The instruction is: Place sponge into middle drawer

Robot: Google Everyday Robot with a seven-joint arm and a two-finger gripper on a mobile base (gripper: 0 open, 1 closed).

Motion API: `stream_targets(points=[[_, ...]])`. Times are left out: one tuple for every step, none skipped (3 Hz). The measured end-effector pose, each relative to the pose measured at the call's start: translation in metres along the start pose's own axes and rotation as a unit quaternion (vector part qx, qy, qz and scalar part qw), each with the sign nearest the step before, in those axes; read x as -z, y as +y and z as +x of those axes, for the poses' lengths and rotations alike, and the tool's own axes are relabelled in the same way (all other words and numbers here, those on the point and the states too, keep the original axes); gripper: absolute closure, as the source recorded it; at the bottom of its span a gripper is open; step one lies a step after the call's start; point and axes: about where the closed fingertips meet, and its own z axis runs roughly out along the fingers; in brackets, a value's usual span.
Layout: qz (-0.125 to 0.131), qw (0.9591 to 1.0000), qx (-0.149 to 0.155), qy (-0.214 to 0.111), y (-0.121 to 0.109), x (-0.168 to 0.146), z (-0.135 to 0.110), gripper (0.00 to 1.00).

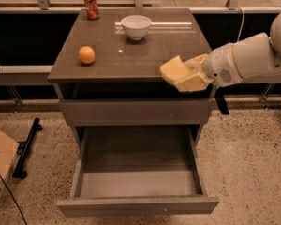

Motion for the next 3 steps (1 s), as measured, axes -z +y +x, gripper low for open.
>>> stream_targets(points=[[-0.027, 0.9996, -0.012, 0.001, 0.037, 0.000, 0.031, 1.00], [-0.038, 0.9976, -0.056, 0.013, 0.058, -0.017, 0.068, 1.00], [-0.041, 0.9940, -0.100, 0.015, 0.068, -0.043, 0.097, 1.00]])
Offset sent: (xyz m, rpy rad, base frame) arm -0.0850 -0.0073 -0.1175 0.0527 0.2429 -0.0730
